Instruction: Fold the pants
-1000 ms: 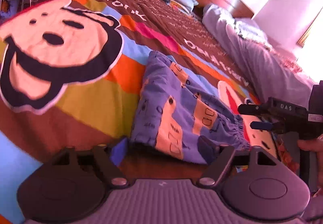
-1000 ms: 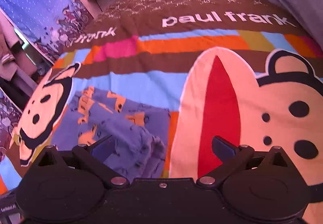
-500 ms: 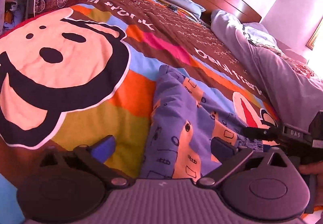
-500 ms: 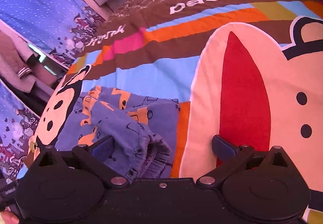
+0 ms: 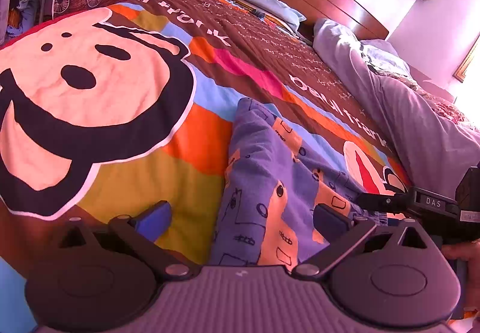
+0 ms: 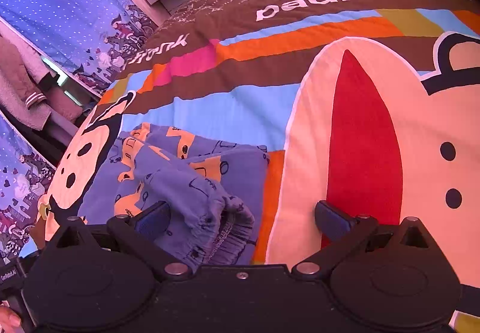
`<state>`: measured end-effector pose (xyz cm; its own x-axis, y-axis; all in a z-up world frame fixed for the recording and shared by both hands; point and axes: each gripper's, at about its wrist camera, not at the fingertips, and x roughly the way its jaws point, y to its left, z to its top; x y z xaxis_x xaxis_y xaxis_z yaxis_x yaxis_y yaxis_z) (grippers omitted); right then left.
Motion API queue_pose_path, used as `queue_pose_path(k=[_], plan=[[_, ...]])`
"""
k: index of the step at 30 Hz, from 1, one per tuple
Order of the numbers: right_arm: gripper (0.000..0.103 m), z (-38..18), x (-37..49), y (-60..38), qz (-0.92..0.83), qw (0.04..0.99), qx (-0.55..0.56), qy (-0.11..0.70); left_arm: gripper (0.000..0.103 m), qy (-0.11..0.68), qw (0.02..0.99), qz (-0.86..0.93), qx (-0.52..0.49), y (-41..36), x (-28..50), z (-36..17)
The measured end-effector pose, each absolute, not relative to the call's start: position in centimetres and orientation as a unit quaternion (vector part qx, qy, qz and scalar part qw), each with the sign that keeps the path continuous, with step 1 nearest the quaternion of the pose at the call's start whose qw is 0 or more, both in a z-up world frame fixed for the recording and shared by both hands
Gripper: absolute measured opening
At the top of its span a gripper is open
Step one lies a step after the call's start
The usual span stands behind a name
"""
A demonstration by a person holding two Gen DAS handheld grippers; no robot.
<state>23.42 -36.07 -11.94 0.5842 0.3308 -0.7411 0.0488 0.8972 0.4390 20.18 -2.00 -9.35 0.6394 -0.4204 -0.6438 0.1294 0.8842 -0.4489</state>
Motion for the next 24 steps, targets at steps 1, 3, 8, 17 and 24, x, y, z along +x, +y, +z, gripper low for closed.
queue_pose_path(k=[1, 3, 8, 17, 24], plan=[[0.102, -11.9, 23.6, -36.0, 0.079, 0.863, 0.21, 0.452, 0.103, 0.395, 0.886, -0.155, -0.184, -2.0, 20.2, -9.4], [0.102, -11.8, 23.8, -36.0, 0.074, 0.862, 0.212, 0.455, 0.103, 0.396, 0.886, -0.155, -0.183, -2.0, 20.2, -9.4], [0.099, -11.2, 23.8, -35.6, 0.061, 0.873, 0.196, 0.442, 0.103, 0.397, 0.887, -0.155, -0.179, -2.1, 20.2, -9.4], [0.061, -11.0, 23.9, -34.5, 0.095, 0.877, 0.173, 0.439, 0.084, 0.374, 0.879, -0.186, -0.232, -0.7, 19.9, -9.5], [0.059, -11.6, 24.0, -35.2, 0.093, 0.867, 0.198, 0.447, 0.062, 0.39, 0.876, -0.192, -0.206, -1.9, 20.2, -9.6]])
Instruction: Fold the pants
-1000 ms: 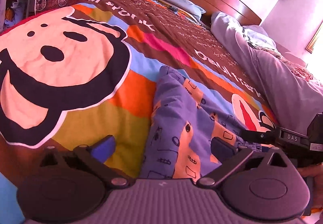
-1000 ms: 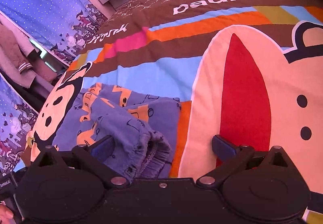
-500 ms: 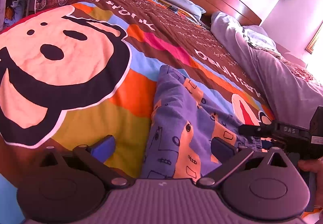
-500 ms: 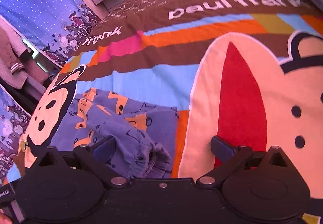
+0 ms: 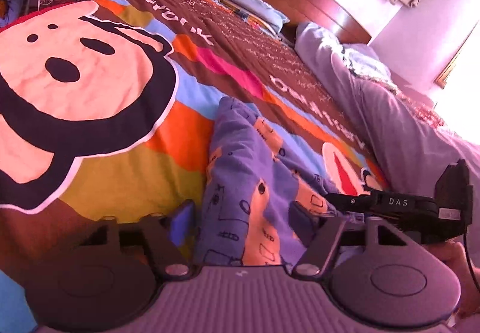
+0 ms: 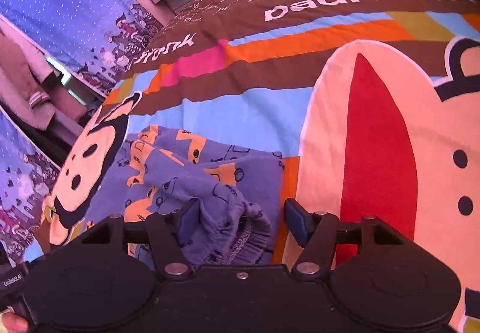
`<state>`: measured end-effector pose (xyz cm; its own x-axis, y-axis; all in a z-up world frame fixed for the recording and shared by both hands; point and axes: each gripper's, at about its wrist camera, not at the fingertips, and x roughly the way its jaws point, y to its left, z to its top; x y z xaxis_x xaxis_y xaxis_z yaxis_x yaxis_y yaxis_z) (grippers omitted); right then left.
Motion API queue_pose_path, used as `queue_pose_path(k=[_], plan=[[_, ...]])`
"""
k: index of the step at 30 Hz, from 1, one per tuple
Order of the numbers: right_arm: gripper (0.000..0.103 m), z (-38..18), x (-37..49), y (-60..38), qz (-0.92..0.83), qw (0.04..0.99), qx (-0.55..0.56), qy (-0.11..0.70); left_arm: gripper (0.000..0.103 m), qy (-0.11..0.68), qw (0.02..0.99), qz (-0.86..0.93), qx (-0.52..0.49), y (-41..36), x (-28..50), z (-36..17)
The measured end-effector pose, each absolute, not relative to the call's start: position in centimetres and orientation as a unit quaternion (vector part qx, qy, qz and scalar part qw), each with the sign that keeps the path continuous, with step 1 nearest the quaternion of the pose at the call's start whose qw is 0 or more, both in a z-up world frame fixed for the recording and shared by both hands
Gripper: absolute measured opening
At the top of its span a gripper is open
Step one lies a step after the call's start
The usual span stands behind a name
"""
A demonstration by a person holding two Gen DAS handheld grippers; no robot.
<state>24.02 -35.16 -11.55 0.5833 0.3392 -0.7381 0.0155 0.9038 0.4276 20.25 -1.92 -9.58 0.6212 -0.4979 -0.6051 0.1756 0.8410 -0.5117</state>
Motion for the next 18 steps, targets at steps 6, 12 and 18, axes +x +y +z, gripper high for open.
queue_pose_path(k=[6, 12, 18], plan=[[0.036, -10.6, 23.6, -32.1, 0.105, 0.889, 0.077, 0.44, 0.042, 0.394, 0.878, -0.176, -0.207, -1.8, 20.2, -9.7], [0.031, -9.9, 23.1, -30.9, 0.109, 0.899, 0.011, 0.425, 0.033, 0.391, 0.878, -0.182, -0.209, -1.7, 20.1, -9.8], [0.031, -9.7, 22.5, -28.9, 0.114, 0.902, -0.077, 0.409, 0.032, 0.395, 0.88, -0.175, -0.2, -1.9, 20.0, -9.7]])
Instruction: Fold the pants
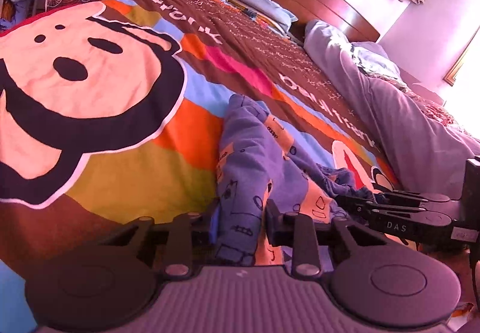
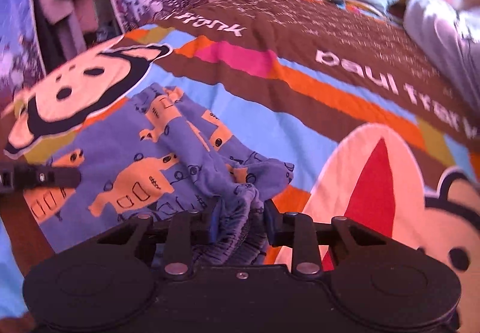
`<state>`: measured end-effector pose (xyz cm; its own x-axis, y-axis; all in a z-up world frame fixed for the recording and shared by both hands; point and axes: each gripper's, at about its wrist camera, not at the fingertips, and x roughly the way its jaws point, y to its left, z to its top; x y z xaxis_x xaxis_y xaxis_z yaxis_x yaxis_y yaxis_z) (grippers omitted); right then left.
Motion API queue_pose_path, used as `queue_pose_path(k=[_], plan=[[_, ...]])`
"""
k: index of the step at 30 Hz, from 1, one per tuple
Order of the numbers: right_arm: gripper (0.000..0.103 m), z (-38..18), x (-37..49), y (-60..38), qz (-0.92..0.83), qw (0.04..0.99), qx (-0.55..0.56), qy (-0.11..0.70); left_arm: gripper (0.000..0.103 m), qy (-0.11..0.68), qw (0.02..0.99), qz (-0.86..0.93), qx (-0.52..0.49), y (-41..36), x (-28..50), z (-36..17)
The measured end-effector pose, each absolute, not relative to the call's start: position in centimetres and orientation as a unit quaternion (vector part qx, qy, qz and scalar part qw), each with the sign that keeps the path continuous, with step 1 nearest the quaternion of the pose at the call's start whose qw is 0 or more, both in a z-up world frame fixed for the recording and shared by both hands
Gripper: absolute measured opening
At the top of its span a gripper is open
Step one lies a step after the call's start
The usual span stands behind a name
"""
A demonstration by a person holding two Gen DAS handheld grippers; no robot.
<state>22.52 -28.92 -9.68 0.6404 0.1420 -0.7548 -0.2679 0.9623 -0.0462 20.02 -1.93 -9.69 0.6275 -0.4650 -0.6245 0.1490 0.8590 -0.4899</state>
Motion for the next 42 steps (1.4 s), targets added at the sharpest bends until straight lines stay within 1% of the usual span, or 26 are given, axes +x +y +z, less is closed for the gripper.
queue_pose_path(k=[7, 9, 19, 27, 32, 36, 42], plan=[[0.031, -9.8, 22.4, -28.0, 0.113, 0.9, -0.119, 0.403, 0.032, 0.395, 0.88, -0.174, -0.198, -1.9, 20.1, -9.7], [0.031, -9.8, 22.3, -27.8, 0.112, 0.899, -0.125, 0.403, 0.03, 0.394, 0.88, -0.174, -0.199, -1.9, 20.0, -9.7], [0.028, -8.2, 21.8, -27.9, 0.098, 0.91, -0.102, 0.39, 0.025, 0.376, 0.888, -0.171, -0.203, -1.6, 19.7, -9.4], [0.028, -7.1, 21.2, -25.7, 0.079, 0.91, -0.148, 0.379, 0.025, 0.379, 0.892, -0.152, -0.192, -2.0, 19.6, -9.3], [0.027, -6.6, 21.1, -24.6, 0.059, 0.911, -0.165, 0.372, 0.022, 0.365, 0.901, -0.146, -0.182, -2.2, 19.3, -8.3], [0.027, -5.5, 20.4, -24.1, 0.055, 0.922, -0.169, 0.343, 0.022, 0.358, 0.904, -0.139, -0.189, -1.3, 19.3, -7.2], [0.027, -4.4, 20.7, -21.3, 0.068, 0.939, -0.197, 0.275, 0.022, 0.315, 0.926, -0.12, -0.17, 1.8, 19.6, -4.1]])
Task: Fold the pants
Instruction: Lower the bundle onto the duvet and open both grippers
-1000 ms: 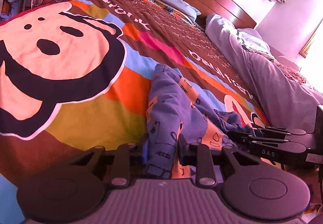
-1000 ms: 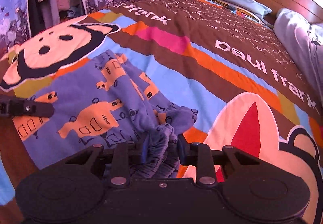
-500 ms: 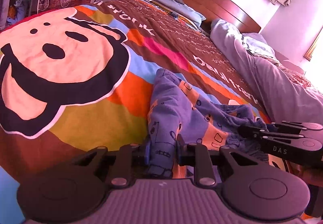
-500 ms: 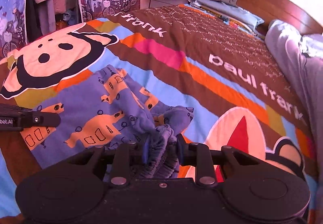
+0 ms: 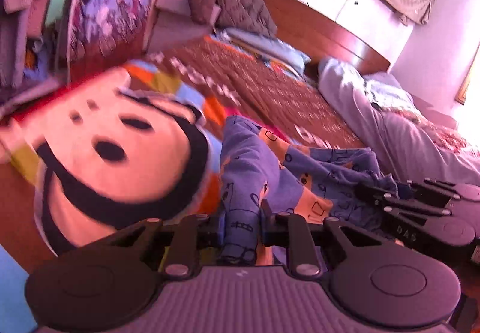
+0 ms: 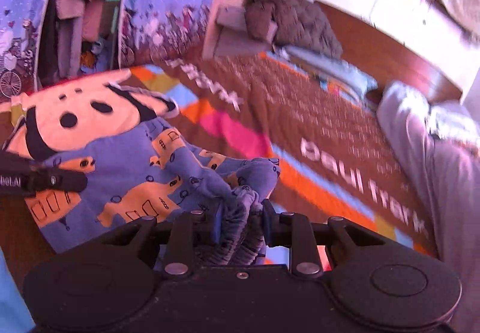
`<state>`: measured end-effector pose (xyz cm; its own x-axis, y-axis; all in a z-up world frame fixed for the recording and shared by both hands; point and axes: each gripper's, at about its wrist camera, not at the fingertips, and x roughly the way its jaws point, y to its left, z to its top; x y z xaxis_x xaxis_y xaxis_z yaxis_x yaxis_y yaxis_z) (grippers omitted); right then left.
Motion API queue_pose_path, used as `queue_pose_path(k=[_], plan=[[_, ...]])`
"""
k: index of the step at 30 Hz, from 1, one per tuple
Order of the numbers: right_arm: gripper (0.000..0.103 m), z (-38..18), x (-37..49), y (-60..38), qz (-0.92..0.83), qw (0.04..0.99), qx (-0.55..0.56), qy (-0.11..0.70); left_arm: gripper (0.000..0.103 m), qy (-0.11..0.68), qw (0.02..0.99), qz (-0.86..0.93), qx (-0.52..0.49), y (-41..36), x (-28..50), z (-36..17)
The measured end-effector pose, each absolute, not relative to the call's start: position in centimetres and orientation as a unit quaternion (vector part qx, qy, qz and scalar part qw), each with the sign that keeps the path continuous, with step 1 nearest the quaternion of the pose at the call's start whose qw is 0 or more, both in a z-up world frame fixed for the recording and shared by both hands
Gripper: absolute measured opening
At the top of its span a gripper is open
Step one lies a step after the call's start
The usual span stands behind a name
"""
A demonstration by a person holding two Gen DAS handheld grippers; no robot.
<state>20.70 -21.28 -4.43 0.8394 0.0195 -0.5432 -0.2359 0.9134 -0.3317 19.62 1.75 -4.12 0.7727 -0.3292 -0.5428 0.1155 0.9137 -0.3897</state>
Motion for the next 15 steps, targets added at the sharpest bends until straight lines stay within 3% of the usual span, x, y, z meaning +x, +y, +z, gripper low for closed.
queue_pose_path(k=[7, 13, 15], plan=[[0.027, -3.7, 24.2, -15.9, 0.115, 0.96, -0.094, 0.237, 0.022, 0.303, 0.937, -0.052, -0.167, 9.3, 21.1, -2.2], [0.029, -6.3, 28.1, -11.7, 0.164, 0.947, -0.07, 0.269, 0.023, 0.359, 0.918, -0.021, -0.164, 13.1, 22.4, -4.7], [0.032, -8.1, 28.9, -10.9, 0.163, 0.94, -0.073, 0.289, 0.028, 0.37, 0.913, -0.017, -0.171, 13.6, 22.4, -5.6]])
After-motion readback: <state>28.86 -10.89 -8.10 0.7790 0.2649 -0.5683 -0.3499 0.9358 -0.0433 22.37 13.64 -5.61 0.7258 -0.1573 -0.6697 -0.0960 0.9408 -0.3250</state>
